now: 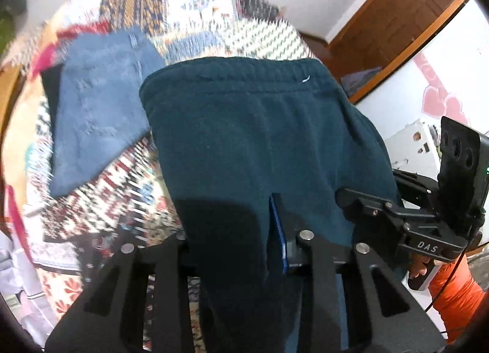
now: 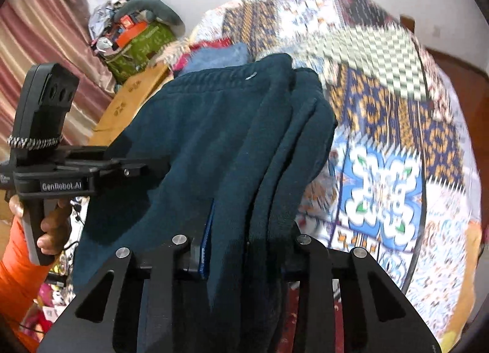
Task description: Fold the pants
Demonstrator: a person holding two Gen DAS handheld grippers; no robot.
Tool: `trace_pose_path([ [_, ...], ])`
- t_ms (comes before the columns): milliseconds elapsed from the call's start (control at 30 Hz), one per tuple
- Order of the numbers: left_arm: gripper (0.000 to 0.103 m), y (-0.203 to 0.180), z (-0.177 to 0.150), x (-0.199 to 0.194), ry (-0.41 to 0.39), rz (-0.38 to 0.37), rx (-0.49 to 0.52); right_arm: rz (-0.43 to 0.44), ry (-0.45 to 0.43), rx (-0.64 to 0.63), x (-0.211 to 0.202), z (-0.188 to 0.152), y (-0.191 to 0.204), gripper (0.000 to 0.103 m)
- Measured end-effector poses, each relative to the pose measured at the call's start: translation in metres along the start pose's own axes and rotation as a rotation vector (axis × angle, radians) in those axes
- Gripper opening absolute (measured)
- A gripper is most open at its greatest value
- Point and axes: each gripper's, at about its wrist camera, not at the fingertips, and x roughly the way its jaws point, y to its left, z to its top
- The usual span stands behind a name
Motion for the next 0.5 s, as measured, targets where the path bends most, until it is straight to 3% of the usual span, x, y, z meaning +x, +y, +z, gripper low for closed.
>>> trace_pose_path([
  [267, 0.030, 0.012, 0.019, -0.091, -0.239, 0.096, 0.045, -0.006, -0.176, -0.106, -0.025, 0.046, 0.046, 0.028],
  [500, 0.030, 0.044, 0.048, -0.134, -0.356, 0.172, 0.022, 0.033, -0.286, -0.143, -0.019, 0.095, 0.078, 0.028],
])
